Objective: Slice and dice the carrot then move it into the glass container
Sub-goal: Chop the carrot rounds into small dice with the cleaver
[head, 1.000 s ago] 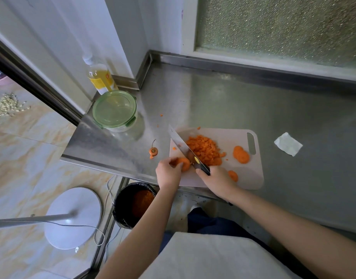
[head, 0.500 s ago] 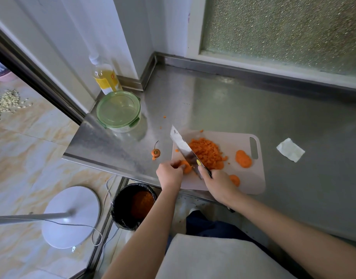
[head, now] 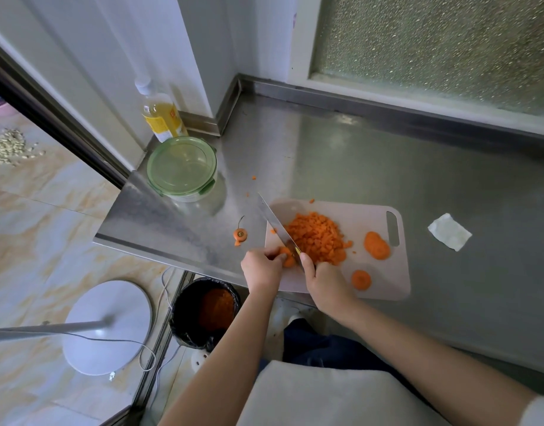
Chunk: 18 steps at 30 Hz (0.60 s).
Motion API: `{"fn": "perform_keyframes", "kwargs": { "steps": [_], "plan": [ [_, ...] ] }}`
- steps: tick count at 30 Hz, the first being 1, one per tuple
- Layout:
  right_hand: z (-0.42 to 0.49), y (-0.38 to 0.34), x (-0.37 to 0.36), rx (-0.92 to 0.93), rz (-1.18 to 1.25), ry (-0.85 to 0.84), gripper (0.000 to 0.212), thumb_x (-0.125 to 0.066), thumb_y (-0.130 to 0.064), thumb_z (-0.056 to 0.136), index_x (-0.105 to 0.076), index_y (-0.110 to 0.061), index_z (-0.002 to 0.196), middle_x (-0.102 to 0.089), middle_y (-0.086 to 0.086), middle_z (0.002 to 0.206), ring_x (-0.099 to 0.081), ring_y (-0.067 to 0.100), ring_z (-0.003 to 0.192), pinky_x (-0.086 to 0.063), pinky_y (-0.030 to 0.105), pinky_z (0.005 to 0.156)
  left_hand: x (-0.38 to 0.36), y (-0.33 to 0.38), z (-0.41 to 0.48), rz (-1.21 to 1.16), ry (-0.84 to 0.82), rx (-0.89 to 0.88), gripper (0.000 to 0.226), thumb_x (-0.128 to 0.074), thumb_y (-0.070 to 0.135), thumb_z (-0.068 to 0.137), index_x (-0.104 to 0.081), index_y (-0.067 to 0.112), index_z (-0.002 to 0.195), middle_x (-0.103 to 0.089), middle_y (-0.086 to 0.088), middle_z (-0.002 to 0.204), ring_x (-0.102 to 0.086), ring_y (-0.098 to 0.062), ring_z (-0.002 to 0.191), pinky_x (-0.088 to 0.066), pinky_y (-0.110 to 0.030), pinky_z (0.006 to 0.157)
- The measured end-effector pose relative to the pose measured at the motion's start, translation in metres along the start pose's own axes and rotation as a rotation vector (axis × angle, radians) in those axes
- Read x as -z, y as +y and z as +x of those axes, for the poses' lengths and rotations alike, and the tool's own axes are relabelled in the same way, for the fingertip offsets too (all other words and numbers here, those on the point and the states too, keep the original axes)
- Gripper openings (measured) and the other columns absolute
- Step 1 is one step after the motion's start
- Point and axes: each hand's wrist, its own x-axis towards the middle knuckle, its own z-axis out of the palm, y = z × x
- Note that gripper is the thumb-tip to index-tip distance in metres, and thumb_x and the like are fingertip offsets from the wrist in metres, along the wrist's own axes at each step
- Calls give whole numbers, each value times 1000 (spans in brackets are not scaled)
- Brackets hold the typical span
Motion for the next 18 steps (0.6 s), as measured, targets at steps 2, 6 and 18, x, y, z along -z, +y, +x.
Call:
{"fn": "perform_keyframes", "kwargs": {
  "steps": [2, 6, 18],
  "plan": [
    [1, 1, -1, 2, 2, 13, 67, -24, -46, 100, -61, -4, 64, -66, 13, 68, -59, 20, 60, -34, 18, 46, 0, 0, -1, 1, -3, -8, 14, -68, 15, 85, -75, 10, 95, -71, -2, 93, -53, -5, 72, -37, -2, 49],
    [5, 3, -3, 2, 19, -1, 65, -21, -49, 98, -50, -12, 54, -59, 7, 59, -61, 22, 60, -35, 20, 48, 1, 0, -2, 3, 8, -18, 17, -69, 16, 83, -74, 12, 100, -72, -1, 97, -55, -5, 76, -37, 0, 52],
    [11, 1, 11, -72, 118, -64, 62, -22, -45, 102, -39, -16, 49, -43, 0, 51, -42, 13, 52, -25, 23, 48, 1, -2, -9, -31, 41, 13, 23, -68, 19, 85, -72, 13, 106, -71, -2, 104, -60, -10, 90, -33, 0, 65]
  ]
}}
